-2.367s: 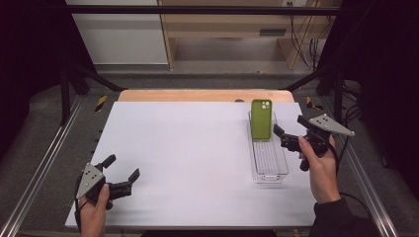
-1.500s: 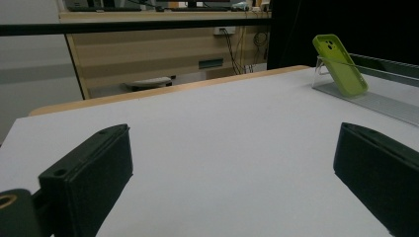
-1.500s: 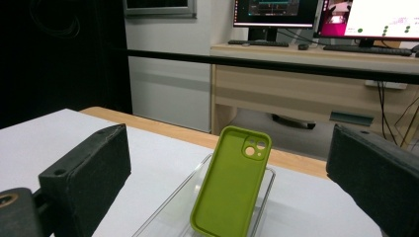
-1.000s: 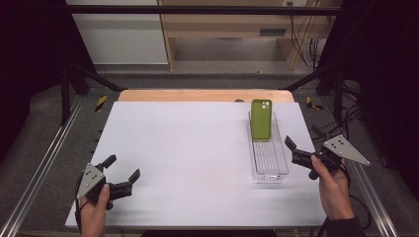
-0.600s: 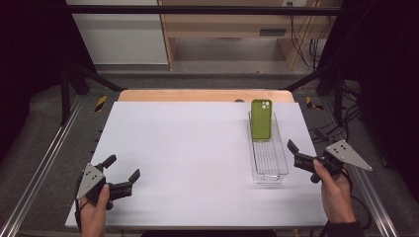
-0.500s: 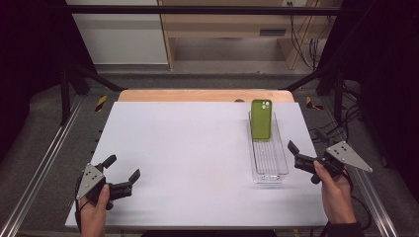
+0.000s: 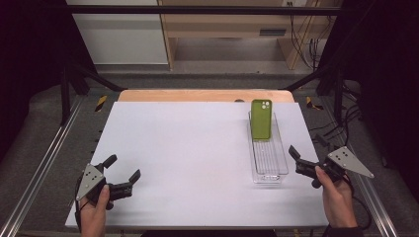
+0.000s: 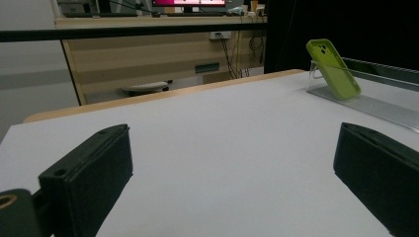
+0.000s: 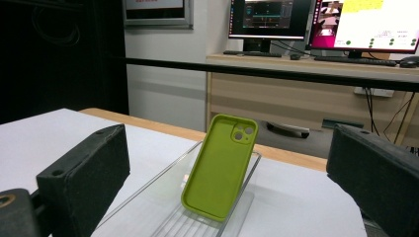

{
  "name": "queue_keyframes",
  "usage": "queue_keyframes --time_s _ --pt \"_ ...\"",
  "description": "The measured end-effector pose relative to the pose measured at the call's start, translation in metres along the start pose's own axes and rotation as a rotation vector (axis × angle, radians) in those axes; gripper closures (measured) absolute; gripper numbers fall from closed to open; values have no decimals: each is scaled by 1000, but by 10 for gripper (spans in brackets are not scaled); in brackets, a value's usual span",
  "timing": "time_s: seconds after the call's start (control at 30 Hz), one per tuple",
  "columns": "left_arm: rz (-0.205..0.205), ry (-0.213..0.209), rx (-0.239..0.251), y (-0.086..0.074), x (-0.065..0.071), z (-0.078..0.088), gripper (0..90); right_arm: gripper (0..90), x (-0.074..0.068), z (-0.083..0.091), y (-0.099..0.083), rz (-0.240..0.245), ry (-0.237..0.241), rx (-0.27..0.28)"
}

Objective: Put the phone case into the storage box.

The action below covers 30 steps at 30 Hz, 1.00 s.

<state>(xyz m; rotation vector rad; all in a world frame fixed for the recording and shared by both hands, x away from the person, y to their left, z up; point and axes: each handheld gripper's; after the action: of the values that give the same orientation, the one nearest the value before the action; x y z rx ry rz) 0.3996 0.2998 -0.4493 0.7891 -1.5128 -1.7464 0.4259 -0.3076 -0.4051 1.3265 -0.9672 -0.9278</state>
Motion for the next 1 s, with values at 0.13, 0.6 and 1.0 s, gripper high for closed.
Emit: queue_keyframes --time_s 0.13,0.6,1.0 --pt "1 -3 4 0 0 0 11 28 -1 2 -3 -2 0 -2" --pt "-12 -14 13 1 1 1 11 18 -5 8 -13 -4 23 -1" --pt "-16 -20 32 2 1 5 10 17 -11 12 -22 -15 40 -5"
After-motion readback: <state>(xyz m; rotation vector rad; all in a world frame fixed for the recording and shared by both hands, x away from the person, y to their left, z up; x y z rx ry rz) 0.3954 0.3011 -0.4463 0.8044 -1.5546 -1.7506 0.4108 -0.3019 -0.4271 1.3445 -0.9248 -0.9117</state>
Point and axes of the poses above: each handheld gripper's, and its own axes: z roughly backward along the jaws, y roughly out of its top, x roughly to its right, and after that the axes turned 4 degrees about -y, right-handed
